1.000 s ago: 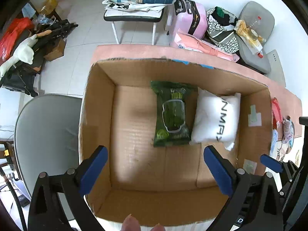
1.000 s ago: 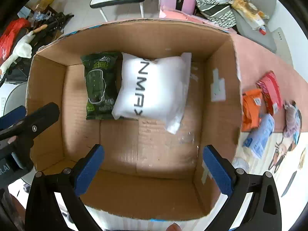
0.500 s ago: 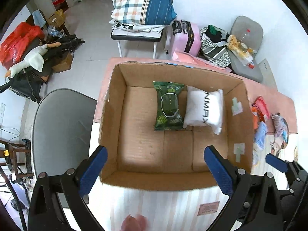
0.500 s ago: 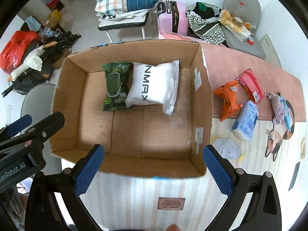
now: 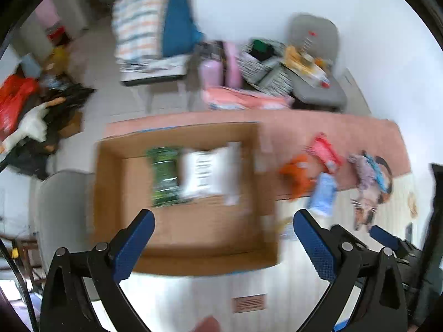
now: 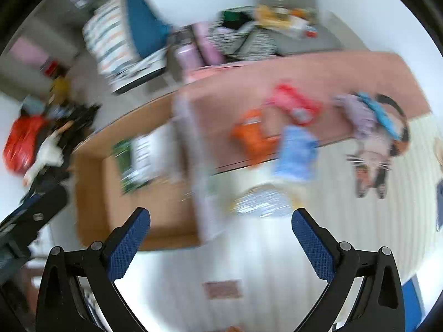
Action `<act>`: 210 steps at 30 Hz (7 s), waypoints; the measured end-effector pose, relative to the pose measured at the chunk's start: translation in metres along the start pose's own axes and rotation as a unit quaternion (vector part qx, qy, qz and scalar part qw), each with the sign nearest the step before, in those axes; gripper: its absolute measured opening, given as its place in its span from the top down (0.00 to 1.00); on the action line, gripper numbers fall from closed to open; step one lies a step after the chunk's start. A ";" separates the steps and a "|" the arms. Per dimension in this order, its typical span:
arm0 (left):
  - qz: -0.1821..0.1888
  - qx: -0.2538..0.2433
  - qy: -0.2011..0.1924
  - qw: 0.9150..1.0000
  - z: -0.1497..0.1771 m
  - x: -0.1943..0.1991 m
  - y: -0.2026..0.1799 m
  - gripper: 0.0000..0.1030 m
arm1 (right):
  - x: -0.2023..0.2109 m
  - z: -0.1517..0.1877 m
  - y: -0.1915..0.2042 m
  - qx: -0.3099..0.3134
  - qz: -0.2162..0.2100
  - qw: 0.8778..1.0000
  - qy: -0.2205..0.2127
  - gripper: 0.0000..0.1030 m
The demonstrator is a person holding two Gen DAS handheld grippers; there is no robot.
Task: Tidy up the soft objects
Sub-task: 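Move both open tools back toward the remaining items on the mat, then grasp the orange snack bag with the left tool while the right tool grasps the blue-white tissue pack, then carry both items into the cardboard box and open both tools, then move both open tools back toward the mat, then grasp the red snack packet with the left tool while the right tool grasps the lavender cloth, then carry both items into the cardboard box and open both tools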
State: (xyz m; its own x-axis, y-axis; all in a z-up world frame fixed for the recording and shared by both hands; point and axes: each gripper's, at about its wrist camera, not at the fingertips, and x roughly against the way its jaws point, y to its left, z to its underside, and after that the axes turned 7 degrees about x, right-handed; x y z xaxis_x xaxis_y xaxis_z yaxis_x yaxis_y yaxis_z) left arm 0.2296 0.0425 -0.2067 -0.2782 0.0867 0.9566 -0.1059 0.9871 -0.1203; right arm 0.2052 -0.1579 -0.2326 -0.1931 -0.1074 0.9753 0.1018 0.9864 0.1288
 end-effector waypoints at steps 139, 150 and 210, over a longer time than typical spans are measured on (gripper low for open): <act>0.037 0.041 0.007 0.998 0.034 0.030 0.044 0.01 | 0.053 0.035 0.002 0.044 -0.021 0.999 -0.017 0.00; 0.106 0.060 0.184 0.975 -0.059 -0.125 -0.120 0.01 | 0.000 -0.077 -0.197 -0.039 0.024 0.999 0.021 0.00; 0.062 -0.038 0.097 0.993 0.002 -0.090 -0.129 0.59 | -0.083 -0.071 -0.138 -0.002 -0.113 0.988 0.107 0.59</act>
State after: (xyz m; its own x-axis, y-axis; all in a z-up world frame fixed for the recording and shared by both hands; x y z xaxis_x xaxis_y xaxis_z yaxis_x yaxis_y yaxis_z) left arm 0.2664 -0.0935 -0.2782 -0.0947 0.2261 0.9695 -0.0084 0.9737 -0.2279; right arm 0.2762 -0.2940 -0.3188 -0.0017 -0.3499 0.9368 0.0843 0.9334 0.3488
